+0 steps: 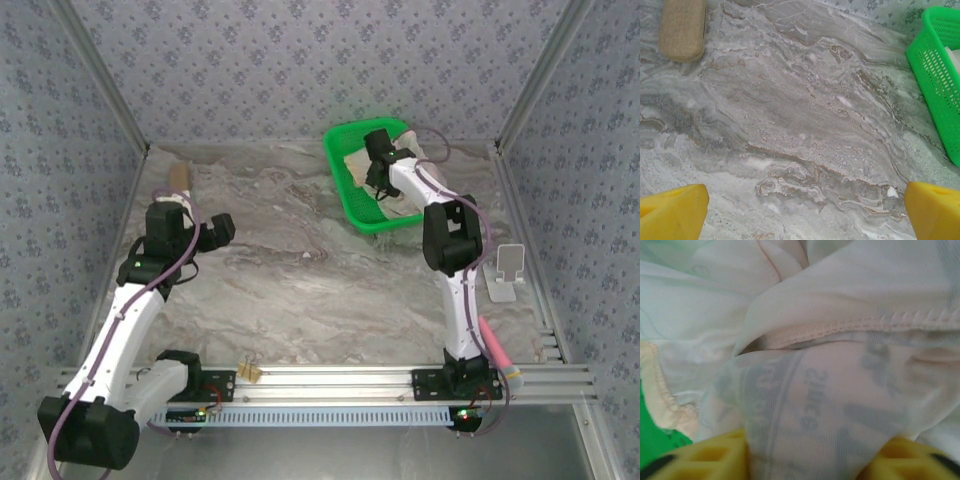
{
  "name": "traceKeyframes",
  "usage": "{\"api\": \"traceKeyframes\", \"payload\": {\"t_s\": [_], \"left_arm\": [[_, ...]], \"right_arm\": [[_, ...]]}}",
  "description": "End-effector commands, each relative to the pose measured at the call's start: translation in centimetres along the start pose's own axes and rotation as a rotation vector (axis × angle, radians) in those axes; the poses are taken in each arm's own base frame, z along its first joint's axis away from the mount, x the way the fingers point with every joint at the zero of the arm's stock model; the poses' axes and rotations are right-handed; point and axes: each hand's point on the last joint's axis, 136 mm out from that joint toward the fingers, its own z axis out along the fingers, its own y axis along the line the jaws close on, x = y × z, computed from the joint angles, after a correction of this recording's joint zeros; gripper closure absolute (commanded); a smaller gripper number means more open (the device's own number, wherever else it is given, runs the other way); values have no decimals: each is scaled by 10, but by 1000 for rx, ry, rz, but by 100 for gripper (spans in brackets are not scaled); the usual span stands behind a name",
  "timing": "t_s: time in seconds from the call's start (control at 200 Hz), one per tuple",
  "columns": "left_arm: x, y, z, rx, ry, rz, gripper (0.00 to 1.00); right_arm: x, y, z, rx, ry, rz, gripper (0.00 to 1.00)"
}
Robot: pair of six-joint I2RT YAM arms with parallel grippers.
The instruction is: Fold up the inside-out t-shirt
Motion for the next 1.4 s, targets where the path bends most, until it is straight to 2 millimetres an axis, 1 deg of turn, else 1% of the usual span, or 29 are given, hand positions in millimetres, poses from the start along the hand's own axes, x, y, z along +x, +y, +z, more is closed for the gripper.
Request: {"api": "traceKeyframes", "payload": {"t_s": [0.0, 0.065, 0.125, 0.205, 0.26, 0.31, 0.315, 0.365, 0.445, 0.49, 0.545, 0.62, 0.73, 0.755, 0.8, 0.825, 0.83, 0.865, 0.905, 0.955, 1.029, 1.074, 1.084, 1.109, 1.124, 1.139, 1.184, 1.279, 1.394], "left_arm": [[-1, -1, -6, 10, -24, -6, 0], [-2, -1, -6, 17, -35, -9, 0], [-3, -3, -4, 27, -45, -11, 0], [-8, -7, -3, 47, -55, -26, 0], [-11, -12, -3, 70, -58, -40, 0], [-15, -16, -4, 88, -63, -54, 0], [-15, -17, -4, 90, -64, -56, 0], [-18, -20, -5, 102, -68, -68, 0], [-22, -23, -6, 115, -76, -87, 0], [-23, -23, -7, 116, -82, -104, 0], [-24, -23, -5, 122, -91, -128, 0], [-26, -25, -3, 135, -99, -149, 0], [-23, -21, -1, 118, -90, -167, 0], [-21, -18, -1, 105, -86, -174, 0], [-17, -11, 1, 68, -72, -187, 0], [-15, -6, 1, 42, -65, -196, 0], [-14, -4, 1, 36, -63, -198, 0], [-10, 4, 2, -7, -47, -209, 0], [-5, 13, 3, -56, -28, -218, 0], [2, 21, 3, -97, -8, -223, 0], [10, 26, 6, -109, 10, -213, 0], [13, 26, 9, -104, 14, -209, 0], [14, 26, 11, -102, 18, -209, 0], [17, 25, 13, -93, 24, -210, 0], [18, 25, 15, -89, 28, -213, 0], [20, 24, 18, -82, 35, -216, 0], [26, 25, 25, -86, 54, -235, 0], [48, 45, 37, -195, 108, -343, 0], [71, 46, 58, -194, 185, -384, 0]], "right_arm": [[-66, 26, -67, -113, -252, -95, 82], [-90, 39, -111, -187, -362, -133, 87], [-115, 48, -160, -268, -438, -147, 89], [-137, 55, -216, -352, -501, -182, 95], [-152, 63, -264, -433, -558, -219, 95], [-155, 74, -309, -522, -603, -269, 96], [-156, 76, -319, -538, -614, -278, 98], [-153, 85, -360, -609, -660, -327, 99], [-129, 108, -425, -741, -726, -463, 98], [-109, 122, -450, -797, -752, -545, 97], [-83, 137, -461, -830, -756, -631, 96], [-45, 156, -455, -845, -704, -725, 93], [24, 171, -404, -867, -444, -729, 91], [46, 175, -391, -895, -369, -725, 87], [93, 181, -365, -943, -234, -749, 71], [110, 181, -354, -945, -197, -764, 65], [109, 183, -357, -952, -206, -762, 64], [130, 176, -332, -894, -160, -762, 61], [142, 164, -306, -803, -132, -749, 59], [144, 143, -283, -708, -113, -719, 57], [132, 119, -267, -636, -109, -670, 53], [123, 107, -261, -624, -104, -647, 44], [118, 103, -259, -618, -106, -640, 39], [109, 95, -254, -602, -108, -625, 37], [105, 91, -251, -590, -107, -620, 29], [101, 86, -248, -577, -108, -613, 26], [89, 75, -236, -538, -100, -594, 25], [74, 59, -208, -494, -67, -569, 24], [75, 49, -172, -440, -2, -567, 25]]}}
